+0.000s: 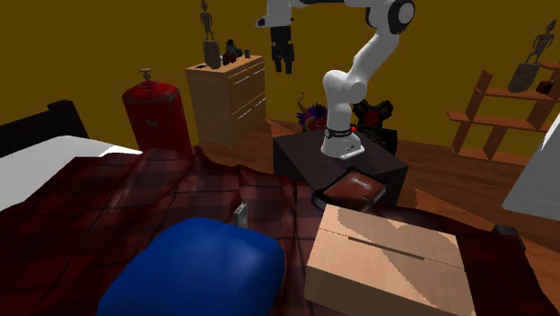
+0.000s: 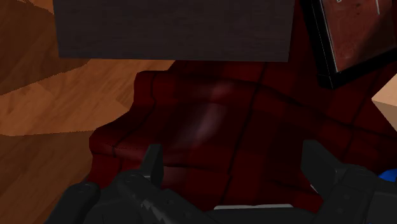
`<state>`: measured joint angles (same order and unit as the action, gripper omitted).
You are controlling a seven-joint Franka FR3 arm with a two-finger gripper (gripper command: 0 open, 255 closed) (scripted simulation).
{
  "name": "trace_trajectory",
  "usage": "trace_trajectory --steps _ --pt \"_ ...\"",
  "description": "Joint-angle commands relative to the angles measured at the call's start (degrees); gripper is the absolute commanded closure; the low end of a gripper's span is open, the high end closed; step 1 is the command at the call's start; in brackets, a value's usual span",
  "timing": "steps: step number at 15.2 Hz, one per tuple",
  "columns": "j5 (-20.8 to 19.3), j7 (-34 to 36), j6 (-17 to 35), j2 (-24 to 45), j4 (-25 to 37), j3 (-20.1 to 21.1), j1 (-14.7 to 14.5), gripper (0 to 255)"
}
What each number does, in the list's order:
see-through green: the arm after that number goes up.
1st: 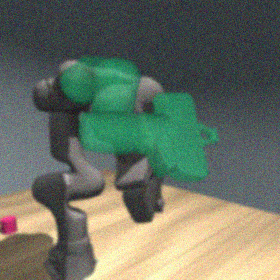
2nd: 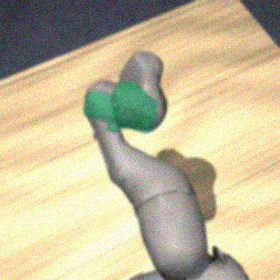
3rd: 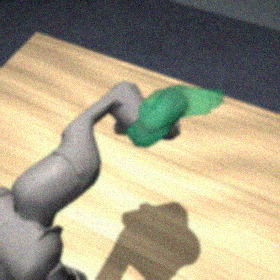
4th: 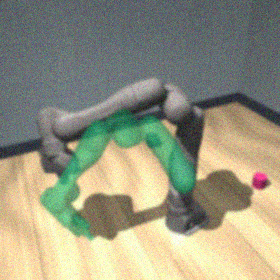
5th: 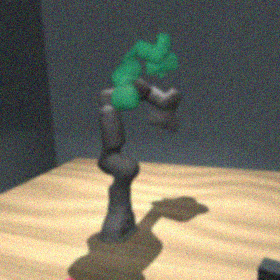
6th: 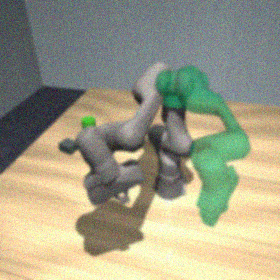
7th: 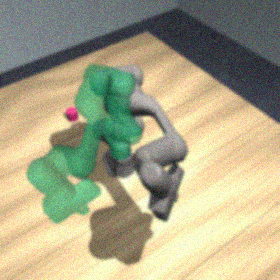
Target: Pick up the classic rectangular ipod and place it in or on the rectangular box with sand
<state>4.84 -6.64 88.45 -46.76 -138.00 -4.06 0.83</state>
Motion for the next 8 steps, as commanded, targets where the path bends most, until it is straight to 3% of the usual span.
trace_trajectory --steps 1,8 --pt "0.0 0.0 0.0 0.0 0.0 0.0 0.0 0" --pt "5.2 8.1 11.8 5.7 -4.1 7.5 -2.3 0"
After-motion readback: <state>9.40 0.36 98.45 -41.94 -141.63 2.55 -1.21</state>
